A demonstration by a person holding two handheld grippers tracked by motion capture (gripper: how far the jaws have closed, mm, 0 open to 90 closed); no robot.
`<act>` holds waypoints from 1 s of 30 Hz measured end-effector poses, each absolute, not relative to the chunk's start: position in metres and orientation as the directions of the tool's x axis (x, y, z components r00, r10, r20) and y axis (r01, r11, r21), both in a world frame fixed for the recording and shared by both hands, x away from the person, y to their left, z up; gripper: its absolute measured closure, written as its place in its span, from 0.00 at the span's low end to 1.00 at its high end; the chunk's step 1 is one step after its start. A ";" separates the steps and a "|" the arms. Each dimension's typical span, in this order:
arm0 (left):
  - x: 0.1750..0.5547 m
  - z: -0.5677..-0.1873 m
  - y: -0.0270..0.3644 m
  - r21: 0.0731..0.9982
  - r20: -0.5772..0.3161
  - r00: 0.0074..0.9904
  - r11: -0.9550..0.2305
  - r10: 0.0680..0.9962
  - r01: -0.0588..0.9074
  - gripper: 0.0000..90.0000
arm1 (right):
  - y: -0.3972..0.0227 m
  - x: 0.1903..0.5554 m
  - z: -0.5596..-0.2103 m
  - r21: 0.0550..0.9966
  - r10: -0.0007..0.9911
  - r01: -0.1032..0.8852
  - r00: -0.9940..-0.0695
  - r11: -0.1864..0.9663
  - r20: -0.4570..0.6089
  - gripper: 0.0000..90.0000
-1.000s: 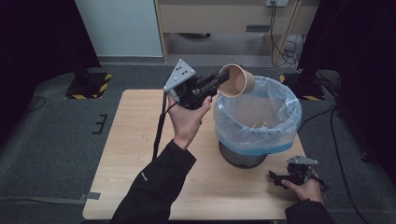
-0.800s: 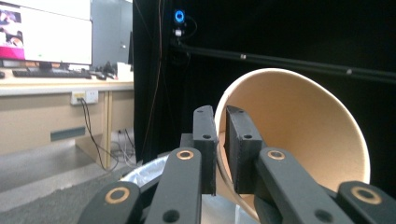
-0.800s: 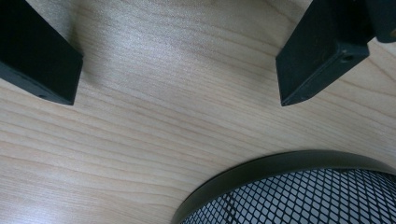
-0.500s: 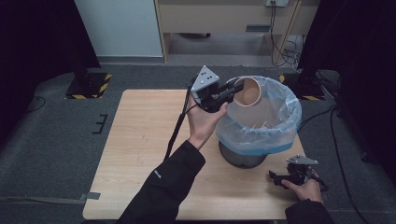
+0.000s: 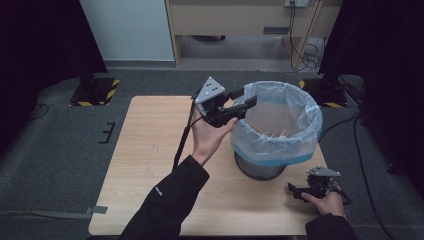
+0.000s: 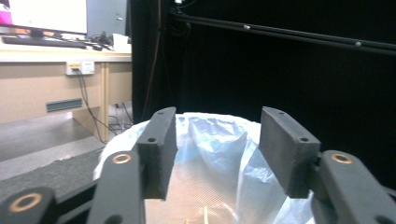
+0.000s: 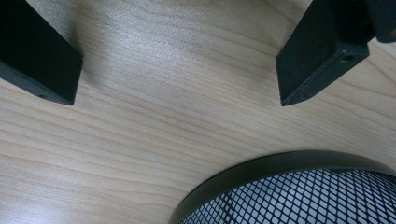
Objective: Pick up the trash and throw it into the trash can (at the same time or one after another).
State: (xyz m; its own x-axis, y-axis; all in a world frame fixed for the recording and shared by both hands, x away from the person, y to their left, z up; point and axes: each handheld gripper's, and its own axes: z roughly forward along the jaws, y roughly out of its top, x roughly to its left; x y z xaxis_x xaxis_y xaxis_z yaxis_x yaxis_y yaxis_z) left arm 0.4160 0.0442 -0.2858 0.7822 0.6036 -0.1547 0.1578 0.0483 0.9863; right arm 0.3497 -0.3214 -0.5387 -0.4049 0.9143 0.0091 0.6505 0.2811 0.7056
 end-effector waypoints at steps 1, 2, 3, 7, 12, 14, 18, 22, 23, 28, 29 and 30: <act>0.414 -0.286 0.048 0.987 -0.149 0.778 0.044 0.610 0.154 0.48 | -0.321 0.350 -0.539 0.706 0.914 0.650 -0.406 0.282 0.008 0.01; 0.412 -0.287 0.052 0.987 -0.146 0.776 0.039 0.614 0.154 0.47 | -0.321 0.350 -0.539 0.706 0.914 0.651 -0.405 0.281 0.009 0.01; 0.410 -0.289 0.057 0.987 -0.144 0.774 0.038 0.617 0.153 0.45 | -0.321 0.350 -0.539 0.706 0.914 0.650 -0.405 0.281 0.009 0.01; 0.399 -0.298 0.076 0.989 -0.110 0.763 -0.002 0.637 0.145 0.39 | -0.321 0.350 -0.539 0.706 0.914 0.650 -0.405 0.281 0.009 0.01; 0.382 -0.321 0.105 0.982 -0.097 0.741 -0.058 0.665 0.181 0.33 | -0.321 0.350 -0.539 0.706 0.914 0.651 -0.405 0.281 0.009 0.01; 0.377 -0.332 0.115 0.976 -0.104 0.733 -0.074 0.672 0.207 0.32 | -0.321 0.350 -0.539 0.706 0.914 0.650 -0.406 0.282 0.008 0.01; 0.365 -0.359 0.135 0.960 -0.111 0.710 -0.110 0.696 0.257 0.29 | -0.321 0.350 -0.539 0.705 0.914 0.650 -0.405 0.282 0.008 0.01; 0.355 -0.390 0.153 0.927 -0.106 0.693 -0.180 0.713 0.328 0.27 | -0.321 0.350 -0.539 0.705 0.914 0.651 -0.405 0.282 0.009 0.01; 0.352 -0.398 0.158 0.918 -0.105 0.689 -0.197 0.717 0.345 0.26 | -0.321 0.350 -0.539 0.705 0.914 0.651 -0.405 0.281 0.009 0.01; 0.343 -0.443 0.180 0.859 -0.127 0.652 -0.246 0.747 0.449 0.24 | -0.321 0.350 -0.539 0.705 0.914 0.651 -0.405 0.281 0.009 0.01; 0.342 -0.452 0.185 0.843 -0.127 0.643 -0.259 0.755 0.472 0.23 | -0.321 0.350 -0.539 0.705 0.914 0.650 -0.405 0.282 0.009 0.01; 0.341 -0.461 0.189 0.827 -0.131 0.637 -0.271 0.760 0.493 0.23 | -0.321 0.350 -0.539 0.705 0.914 0.651 -0.405 0.281 0.009 0.01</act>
State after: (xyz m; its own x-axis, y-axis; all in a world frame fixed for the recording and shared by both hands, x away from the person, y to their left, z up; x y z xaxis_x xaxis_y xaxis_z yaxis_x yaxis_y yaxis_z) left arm 0.3414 0.1890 -0.4608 0.6367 0.7600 -0.1306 0.4932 -0.2711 0.8266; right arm 0.3497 -0.3213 -0.5387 -0.4049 0.9143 0.0088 0.6507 0.2813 0.7053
